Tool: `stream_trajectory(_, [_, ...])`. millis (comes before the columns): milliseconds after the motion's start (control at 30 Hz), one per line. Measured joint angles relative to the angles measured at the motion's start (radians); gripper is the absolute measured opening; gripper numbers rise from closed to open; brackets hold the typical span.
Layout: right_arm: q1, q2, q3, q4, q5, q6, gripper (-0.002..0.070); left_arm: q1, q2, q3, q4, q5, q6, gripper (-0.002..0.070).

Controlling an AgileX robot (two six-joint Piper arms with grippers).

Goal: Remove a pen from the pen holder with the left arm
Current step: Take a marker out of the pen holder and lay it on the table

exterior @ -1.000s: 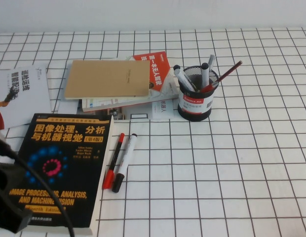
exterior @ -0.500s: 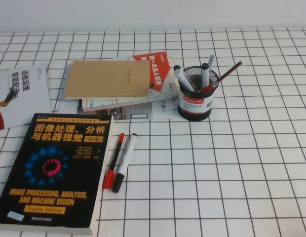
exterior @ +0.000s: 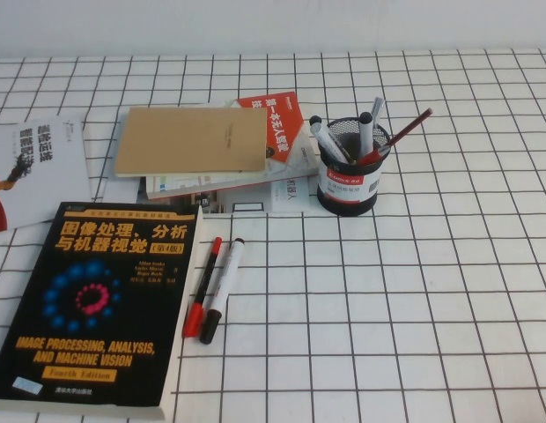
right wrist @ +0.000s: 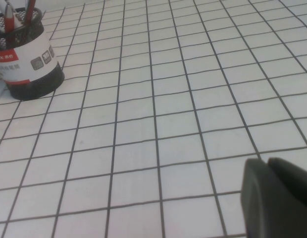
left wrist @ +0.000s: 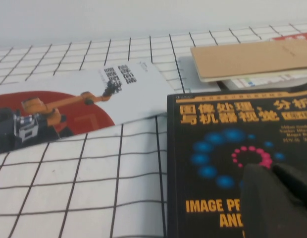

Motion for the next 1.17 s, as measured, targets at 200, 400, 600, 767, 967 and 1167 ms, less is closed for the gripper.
stream_trajectory(200, [0.0, -0.002, 0.0, 0.0, 0.0, 0.0, -0.0016, 0.01, -0.002, 0.0, -0.037, 0.125, 0.017, 0.0001])
stream_trajectory(400, [0.0, -0.003, 0.0, 0.0, 0.0, 0.0, -0.0016, 0.051, -0.002, 0.0, -0.051, 0.146, 0.017, 0.0001])
stream_trajectory(600, [0.0, -0.003, 0.0, 0.0, 0.0, 0.0, -0.0016, 0.058, -0.002, 0.0, -0.051, 0.149, 0.017, 0.0001])
stream_trajectory(767, [0.0, -0.003, 0.0, 0.0, 0.0, 0.0, -0.0016, 0.058, -0.002, 0.0, -0.051, 0.151, 0.017, 0.0001])
stream_trajectory(967, [0.0, -0.003, 0.0, 0.0, 0.0, 0.0, -0.0017, 0.058, -0.002, 0.0, -0.051, 0.151, 0.017, 0.0001])
stream_trajectory(1167, [0.0, -0.003, 0.0, 0.0, 0.0, 0.0, -0.0017, 0.058, -0.002, 0.0, -0.051, 0.151, 0.017, 0.0001])
